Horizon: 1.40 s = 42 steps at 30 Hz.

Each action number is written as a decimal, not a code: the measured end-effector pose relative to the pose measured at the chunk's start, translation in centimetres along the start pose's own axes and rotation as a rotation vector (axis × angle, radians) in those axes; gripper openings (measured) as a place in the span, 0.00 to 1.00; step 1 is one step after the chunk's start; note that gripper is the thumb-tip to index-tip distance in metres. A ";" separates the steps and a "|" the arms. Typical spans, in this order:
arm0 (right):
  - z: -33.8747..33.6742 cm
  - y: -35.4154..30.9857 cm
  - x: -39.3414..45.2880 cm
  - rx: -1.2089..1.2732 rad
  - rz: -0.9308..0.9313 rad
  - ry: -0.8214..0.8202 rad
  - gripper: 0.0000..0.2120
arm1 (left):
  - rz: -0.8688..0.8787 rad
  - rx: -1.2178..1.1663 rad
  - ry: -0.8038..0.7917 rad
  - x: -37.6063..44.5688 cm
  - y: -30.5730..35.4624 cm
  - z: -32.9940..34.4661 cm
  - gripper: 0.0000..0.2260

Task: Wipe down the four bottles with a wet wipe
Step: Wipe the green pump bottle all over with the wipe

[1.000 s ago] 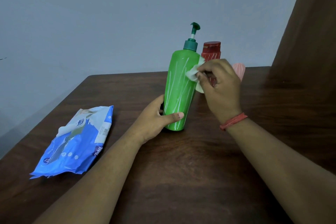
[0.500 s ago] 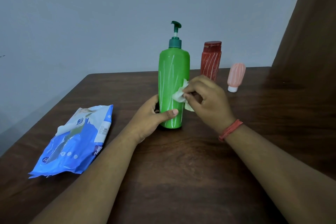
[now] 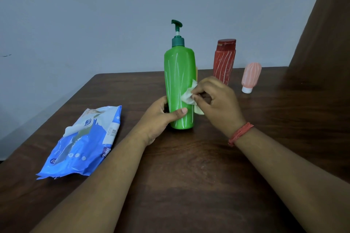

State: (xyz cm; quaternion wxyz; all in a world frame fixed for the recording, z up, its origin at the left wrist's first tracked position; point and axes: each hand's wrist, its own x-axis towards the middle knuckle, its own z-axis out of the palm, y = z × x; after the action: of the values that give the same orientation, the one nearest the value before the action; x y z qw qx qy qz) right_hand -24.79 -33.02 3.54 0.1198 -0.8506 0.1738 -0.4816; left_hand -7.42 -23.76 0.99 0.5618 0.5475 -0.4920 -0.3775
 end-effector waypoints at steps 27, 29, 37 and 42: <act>0.6 0.4 -0.9 0.126 0.055 -0.214 0.03 | -0.025 -0.313 0.082 0.1 0.2 0.0 0.19; 0.7 0.4 -0.9 0.137 0.090 -0.178 0.04 | -0.026 -0.304 0.080 0.2 0.0 -0.1 0.21; 0.3 0.1 -0.8 0.063 -0.004 -0.193 0.03 | -0.026 -0.311 0.070 0.1 0.1 -0.1 0.19; 0.2 -0.2 -0.9 -0.032 -0.164 -0.339 0.02 | -0.026 -0.314 0.080 0.2 -0.1 -0.2 0.14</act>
State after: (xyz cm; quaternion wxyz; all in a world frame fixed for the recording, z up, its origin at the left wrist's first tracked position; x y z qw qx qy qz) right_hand -25.00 -32.42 2.83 0.0942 -0.9326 0.0890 -0.3369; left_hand -7.13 -23.92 0.99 0.6547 0.4739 -0.3970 -0.4350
